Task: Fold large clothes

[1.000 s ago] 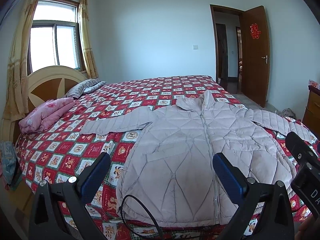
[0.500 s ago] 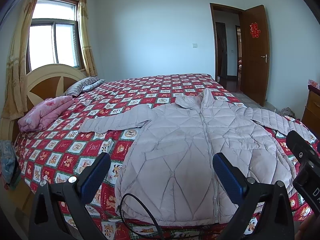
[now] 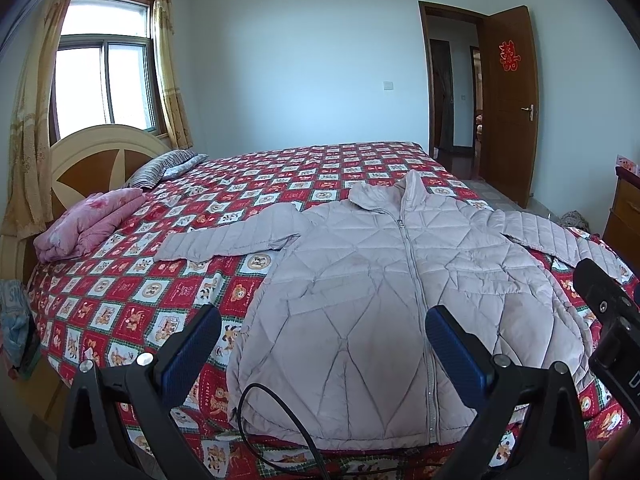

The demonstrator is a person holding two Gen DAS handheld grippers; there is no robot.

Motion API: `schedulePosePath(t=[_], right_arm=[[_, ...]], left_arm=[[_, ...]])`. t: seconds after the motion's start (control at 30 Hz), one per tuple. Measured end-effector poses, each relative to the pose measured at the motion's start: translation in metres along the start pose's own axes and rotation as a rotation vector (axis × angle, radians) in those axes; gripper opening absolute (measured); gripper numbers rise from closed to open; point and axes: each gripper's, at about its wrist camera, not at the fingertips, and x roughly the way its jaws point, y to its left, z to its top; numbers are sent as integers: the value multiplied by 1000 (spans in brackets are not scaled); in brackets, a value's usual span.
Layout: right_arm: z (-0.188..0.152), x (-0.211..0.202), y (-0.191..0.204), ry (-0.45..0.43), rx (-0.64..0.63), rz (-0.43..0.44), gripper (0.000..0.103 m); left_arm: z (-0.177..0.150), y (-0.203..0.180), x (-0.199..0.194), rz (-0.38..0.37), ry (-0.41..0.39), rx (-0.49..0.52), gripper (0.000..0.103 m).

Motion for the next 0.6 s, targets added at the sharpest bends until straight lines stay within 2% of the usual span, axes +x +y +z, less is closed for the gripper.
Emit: schedulePosePath(t=[0.3, 0.43, 0.6], right_arm=[[6, 8, -5, 27, 6, -5, 103], [8, 23, -11, 46, -4, -64, 103], [14, 42, -25, 50, -16, -132, 103]], left_arm=[[2, 2, 9, -23, 31, -3, 102], [3, 3, 30, -80, 87, -10, 102], [9, -3, 56, -82, 89, -1, 102]])
